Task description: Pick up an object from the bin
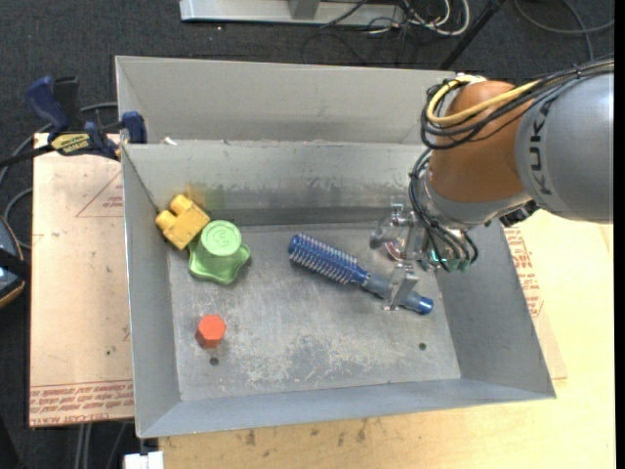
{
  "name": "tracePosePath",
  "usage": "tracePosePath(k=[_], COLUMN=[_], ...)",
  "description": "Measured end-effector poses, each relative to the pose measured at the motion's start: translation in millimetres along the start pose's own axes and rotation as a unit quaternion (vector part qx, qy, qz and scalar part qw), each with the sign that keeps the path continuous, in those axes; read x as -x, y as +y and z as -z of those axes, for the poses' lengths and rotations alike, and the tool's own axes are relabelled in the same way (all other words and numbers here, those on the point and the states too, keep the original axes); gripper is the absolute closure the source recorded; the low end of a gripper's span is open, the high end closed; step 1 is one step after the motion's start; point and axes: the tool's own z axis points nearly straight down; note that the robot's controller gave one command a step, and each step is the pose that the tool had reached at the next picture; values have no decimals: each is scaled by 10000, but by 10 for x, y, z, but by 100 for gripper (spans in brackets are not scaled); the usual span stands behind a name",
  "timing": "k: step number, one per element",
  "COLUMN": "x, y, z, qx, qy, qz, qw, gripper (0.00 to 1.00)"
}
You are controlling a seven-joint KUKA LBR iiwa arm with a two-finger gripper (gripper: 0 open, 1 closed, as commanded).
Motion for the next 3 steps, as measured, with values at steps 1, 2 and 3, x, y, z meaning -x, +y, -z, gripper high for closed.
tracePosePath(k=[1,2,3], x=[-230,-214,-159], y=[-411,-407,-559], z=[-693,-651,760], qx=[20,0,-6], qy=[-66,-74,-79], qz=[-466,-429,-976], qw=[9989,9991,9952], gripper=[0,100,100])
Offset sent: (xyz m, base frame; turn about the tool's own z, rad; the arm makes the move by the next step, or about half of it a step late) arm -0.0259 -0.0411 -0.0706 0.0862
